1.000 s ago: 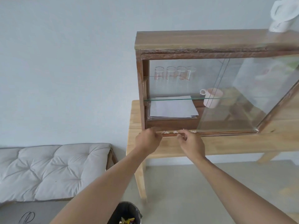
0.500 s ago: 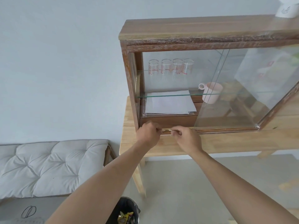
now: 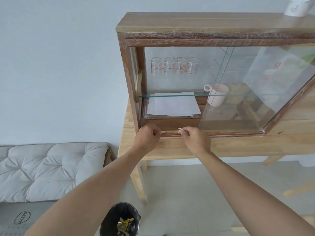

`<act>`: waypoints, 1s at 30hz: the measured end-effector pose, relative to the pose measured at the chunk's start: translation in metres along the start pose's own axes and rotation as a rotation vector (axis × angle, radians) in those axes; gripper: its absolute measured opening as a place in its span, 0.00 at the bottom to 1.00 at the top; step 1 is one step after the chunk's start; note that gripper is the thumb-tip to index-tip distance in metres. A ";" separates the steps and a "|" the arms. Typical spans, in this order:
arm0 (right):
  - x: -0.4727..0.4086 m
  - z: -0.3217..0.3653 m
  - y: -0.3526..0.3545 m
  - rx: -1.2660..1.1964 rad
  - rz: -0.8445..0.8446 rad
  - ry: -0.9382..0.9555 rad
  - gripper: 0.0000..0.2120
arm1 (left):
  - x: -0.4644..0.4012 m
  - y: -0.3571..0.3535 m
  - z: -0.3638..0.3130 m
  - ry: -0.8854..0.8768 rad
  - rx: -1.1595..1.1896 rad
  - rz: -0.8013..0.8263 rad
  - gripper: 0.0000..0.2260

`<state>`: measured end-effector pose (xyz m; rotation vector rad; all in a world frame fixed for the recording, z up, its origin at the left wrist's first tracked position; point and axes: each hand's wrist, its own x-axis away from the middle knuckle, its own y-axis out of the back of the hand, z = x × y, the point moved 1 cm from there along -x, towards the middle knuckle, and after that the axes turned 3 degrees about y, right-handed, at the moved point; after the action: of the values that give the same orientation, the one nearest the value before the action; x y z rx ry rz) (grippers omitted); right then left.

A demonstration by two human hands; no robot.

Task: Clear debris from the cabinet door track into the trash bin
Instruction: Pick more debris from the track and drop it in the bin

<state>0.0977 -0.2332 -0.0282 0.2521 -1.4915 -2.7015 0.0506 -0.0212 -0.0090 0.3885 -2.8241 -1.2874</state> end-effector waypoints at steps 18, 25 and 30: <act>0.105 0.073 -0.047 -0.169 0.276 0.254 0.10 | 0.120 0.067 0.086 0.069 -0.004 -0.018 0.02; 0.174 0.103 -0.153 -0.069 0.586 0.367 0.11 | 0.215 0.061 0.203 0.444 0.012 -0.032 0.06; 0.207 0.087 -0.256 0.037 0.777 0.337 0.09 | 0.263 0.006 0.290 0.681 0.002 0.011 0.08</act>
<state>-0.1107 -0.0480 -0.2242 0.0889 -1.2033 -1.9103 -0.2386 0.1366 -0.2197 0.6598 -2.2448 -0.9131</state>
